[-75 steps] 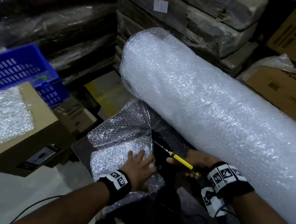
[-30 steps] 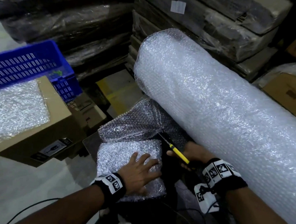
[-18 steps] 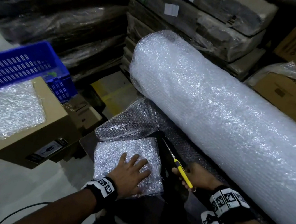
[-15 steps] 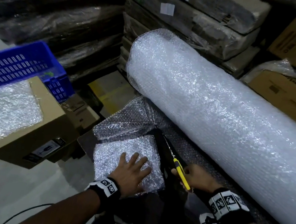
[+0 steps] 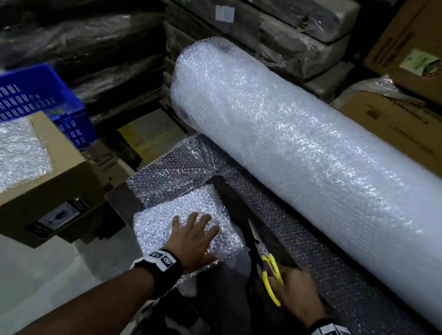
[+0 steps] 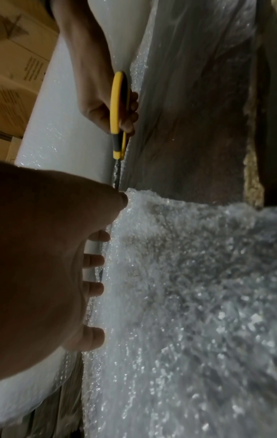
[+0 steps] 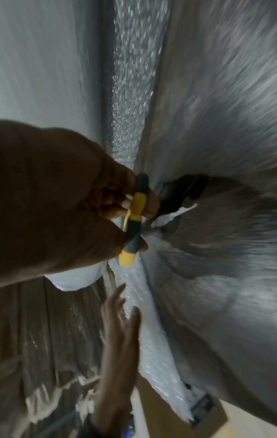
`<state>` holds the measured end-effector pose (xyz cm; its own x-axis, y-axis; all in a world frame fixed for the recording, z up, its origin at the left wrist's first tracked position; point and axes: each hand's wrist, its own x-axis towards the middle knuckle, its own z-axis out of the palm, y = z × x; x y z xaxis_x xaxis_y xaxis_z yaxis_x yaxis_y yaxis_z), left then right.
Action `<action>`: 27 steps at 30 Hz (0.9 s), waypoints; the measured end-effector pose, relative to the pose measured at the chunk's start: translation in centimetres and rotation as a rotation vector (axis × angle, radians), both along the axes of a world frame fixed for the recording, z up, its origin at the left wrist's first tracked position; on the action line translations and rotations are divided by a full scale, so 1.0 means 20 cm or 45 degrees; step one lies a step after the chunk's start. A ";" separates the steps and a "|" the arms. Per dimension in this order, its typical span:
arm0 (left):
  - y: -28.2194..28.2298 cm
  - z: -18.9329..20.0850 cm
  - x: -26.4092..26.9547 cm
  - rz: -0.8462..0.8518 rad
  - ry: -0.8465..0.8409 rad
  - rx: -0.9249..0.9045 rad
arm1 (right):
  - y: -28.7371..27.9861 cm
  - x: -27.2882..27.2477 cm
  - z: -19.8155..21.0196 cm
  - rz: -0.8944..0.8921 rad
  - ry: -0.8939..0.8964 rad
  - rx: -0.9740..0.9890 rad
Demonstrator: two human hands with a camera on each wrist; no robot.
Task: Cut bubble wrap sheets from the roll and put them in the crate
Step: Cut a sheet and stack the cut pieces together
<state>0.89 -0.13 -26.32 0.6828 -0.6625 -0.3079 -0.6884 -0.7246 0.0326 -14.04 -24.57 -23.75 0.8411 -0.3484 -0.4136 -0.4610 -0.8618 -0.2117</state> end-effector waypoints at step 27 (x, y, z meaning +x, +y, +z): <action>0.22 0.12 0.22 -0.273 -0.061 -0.113 | 0.41 -0.22 0.07 -0.320 0.097 -0.308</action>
